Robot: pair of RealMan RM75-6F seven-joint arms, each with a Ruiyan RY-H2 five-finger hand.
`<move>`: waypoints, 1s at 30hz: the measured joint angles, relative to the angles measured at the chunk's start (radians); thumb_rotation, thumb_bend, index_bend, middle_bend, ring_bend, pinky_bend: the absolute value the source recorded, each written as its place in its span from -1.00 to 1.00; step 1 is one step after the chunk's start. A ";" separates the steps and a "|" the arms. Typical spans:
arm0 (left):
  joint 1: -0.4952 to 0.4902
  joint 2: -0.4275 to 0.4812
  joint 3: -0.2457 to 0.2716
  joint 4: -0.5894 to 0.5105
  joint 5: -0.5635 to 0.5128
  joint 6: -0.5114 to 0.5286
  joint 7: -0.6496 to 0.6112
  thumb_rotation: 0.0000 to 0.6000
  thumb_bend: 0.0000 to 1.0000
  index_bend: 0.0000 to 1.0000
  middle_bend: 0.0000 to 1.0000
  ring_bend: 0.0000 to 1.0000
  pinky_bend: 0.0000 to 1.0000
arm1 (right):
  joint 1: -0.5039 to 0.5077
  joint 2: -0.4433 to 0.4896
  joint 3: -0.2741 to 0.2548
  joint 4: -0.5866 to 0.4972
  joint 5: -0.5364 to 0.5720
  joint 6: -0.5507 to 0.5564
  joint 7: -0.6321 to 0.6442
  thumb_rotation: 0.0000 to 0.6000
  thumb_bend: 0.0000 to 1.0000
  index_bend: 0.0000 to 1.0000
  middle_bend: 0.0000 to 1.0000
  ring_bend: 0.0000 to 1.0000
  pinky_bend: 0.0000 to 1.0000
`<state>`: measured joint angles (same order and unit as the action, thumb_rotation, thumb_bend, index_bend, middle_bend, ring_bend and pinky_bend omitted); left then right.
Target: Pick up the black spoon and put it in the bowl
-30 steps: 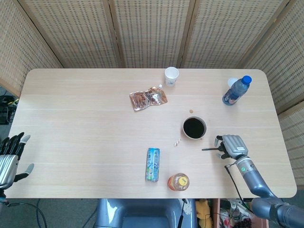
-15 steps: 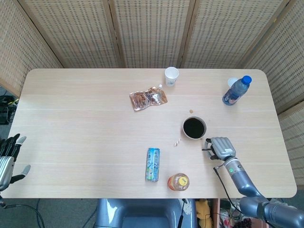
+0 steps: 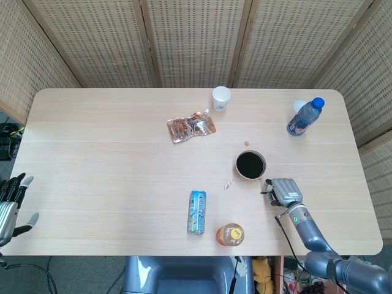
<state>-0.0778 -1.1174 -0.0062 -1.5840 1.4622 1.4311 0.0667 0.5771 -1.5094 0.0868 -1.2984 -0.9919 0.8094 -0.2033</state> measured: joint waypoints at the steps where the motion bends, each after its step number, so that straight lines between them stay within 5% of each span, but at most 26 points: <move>1: 0.000 0.000 0.000 0.000 0.000 0.000 0.000 1.00 -0.35 -1.00 -1.00 -1.00 -1.00 | 0.000 -0.001 0.000 0.003 0.001 -0.001 -0.002 1.00 0.44 -0.09 0.93 1.00 1.00; 30: 0.001 -0.005 -0.001 0.003 -0.002 -0.004 0.002 1.00 -0.35 -1.00 -1.00 -1.00 -1.00 | 0.000 -0.023 -0.006 0.048 0.027 -0.038 -0.018 1.00 0.45 -0.09 0.93 1.00 1.00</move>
<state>-0.0770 -1.1219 -0.0071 -1.5808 1.4601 1.4275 0.0687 0.5766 -1.5324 0.0812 -1.2502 -0.9654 0.7710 -0.2216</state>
